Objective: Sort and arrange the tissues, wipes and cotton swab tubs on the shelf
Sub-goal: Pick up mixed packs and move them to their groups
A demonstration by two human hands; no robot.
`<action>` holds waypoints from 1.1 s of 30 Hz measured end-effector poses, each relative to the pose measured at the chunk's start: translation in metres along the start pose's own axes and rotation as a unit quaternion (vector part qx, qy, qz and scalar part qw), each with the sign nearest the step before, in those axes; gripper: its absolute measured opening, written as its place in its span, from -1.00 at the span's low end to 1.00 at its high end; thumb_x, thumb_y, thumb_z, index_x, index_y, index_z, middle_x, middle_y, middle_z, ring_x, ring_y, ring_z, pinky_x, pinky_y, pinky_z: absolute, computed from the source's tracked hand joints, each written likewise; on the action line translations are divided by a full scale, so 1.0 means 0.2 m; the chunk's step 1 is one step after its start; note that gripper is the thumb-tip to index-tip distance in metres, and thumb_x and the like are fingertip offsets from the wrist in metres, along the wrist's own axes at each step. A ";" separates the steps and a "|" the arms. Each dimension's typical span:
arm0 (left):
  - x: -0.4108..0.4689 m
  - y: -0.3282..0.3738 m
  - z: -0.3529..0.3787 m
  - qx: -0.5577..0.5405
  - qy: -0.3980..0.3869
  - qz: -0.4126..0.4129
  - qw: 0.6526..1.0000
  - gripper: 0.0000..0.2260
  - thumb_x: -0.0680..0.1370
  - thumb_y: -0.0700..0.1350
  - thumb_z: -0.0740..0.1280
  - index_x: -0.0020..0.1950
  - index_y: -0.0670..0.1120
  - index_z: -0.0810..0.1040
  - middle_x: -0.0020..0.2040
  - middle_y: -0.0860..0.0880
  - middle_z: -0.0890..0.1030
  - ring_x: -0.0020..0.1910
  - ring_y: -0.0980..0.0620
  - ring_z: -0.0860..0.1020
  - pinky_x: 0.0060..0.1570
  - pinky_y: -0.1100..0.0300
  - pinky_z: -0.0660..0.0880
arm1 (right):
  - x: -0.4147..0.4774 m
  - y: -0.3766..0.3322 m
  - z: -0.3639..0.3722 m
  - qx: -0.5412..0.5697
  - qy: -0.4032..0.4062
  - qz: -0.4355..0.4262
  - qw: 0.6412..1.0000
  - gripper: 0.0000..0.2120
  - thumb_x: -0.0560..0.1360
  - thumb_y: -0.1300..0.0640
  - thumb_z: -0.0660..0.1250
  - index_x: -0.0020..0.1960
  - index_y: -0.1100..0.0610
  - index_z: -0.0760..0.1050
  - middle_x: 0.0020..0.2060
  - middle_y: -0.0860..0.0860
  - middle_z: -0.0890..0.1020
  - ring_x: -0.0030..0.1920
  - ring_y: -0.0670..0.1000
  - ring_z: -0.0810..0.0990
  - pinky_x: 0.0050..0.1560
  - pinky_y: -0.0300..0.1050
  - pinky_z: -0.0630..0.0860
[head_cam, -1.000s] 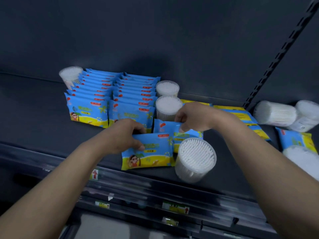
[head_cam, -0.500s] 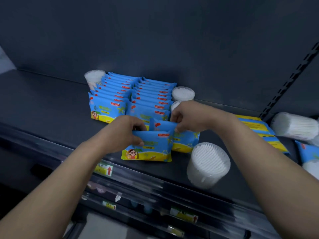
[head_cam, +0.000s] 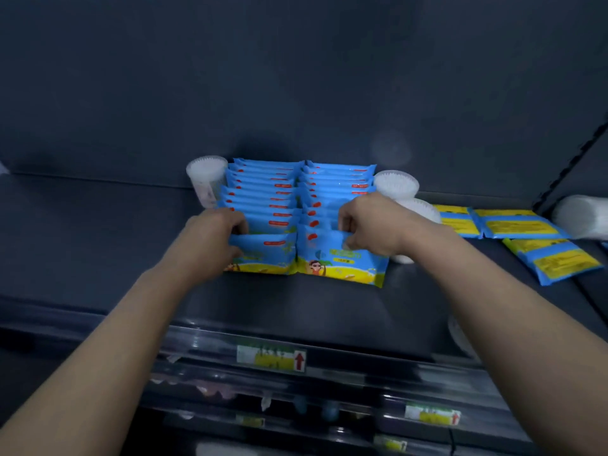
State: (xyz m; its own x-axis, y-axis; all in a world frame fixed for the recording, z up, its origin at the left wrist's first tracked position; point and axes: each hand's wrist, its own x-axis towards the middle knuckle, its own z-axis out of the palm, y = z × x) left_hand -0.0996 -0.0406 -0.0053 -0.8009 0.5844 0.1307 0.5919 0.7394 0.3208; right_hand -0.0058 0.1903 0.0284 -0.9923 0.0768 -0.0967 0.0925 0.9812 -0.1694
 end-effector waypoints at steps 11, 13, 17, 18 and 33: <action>0.05 -0.06 0.08 0.055 0.076 0.081 0.992 -0.65 0.28 -0.25 0.49 -0.01 -0.17 0.47 -0.02 -0.16 0.48 0.00 -0.20 0.41 -0.06 0.00 0.32 | 0.01 -0.06 0.02 -0.053 0.005 0.069 0.996 -0.83 0.46 0.15 0.32 0.04 0.09 0.47 -0.12 0.01 0.44 -0.13 0.02 0.38 -0.19 -0.17 0.29; 0.05 -0.07 0.09 0.057 0.075 0.081 0.992 -0.64 0.29 -0.22 0.49 0.01 -0.16 0.47 -0.01 -0.13 0.47 0.02 -0.18 0.40 -0.06 0.04 0.29 | 0.01 -0.06 0.02 -0.054 0.006 0.071 0.996 -0.83 0.46 0.17 0.31 0.05 0.09 0.46 -0.07 0.04 0.49 -0.13 0.03 0.39 -0.19 -0.17 0.29; 0.04 -0.04 0.08 0.038 0.077 0.082 0.993 -0.63 0.33 -0.12 0.51 0.06 -0.14 0.47 0.02 -0.09 0.47 0.08 -0.13 0.41 0.00 0.07 0.27 | 0.02 -0.04 0.03 -0.043 0.031 0.068 0.996 -0.81 0.47 0.21 0.25 0.07 0.09 0.47 0.04 0.07 0.57 -0.01 0.11 0.52 -0.15 -0.13 0.40; 0.03 -0.03 0.08 0.028 0.083 0.082 0.993 -0.64 0.34 -0.10 0.50 0.06 -0.14 0.48 0.03 -0.09 0.49 0.08 -0.13 0.42 0.03 0.06 0.29 | 0.02 -0.03 0.03 -0.037 0.041 0.068 0.996 -0.79 0.48 0.21 0.24 0.10 0.09 0.48 0.05 0.07 0.58 0.03 0.11 0.53 -0.11 -0.12 0.41; 0.13 0.64 0.12 -0.088 0.124 0.195 0.969 -0.88 0.43 -0.18 0.36 -0.05 -0.14 0.54 -0.12 -0.06 0.55 -0.07 -0.04 0.49 -0.03 0.28 0.28 | -0.30 0.39 -0.16 -0.003 0.153 0.091 0.984 -0.69 0.49 0.10 0.30 0.22 0.11 0.47 0.16 0.09 0.54 0.17 0.15 0.51 0.14 0.03 0.46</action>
State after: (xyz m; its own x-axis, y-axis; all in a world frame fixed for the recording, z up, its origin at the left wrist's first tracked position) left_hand -0.0416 0.0777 0.0162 -0.5302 0.6935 0.4878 0.8463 0.3980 0.3541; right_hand 0.0580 0.2688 0.0532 -0.9374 0.3010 0.1749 0.2720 0.9469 -0.1717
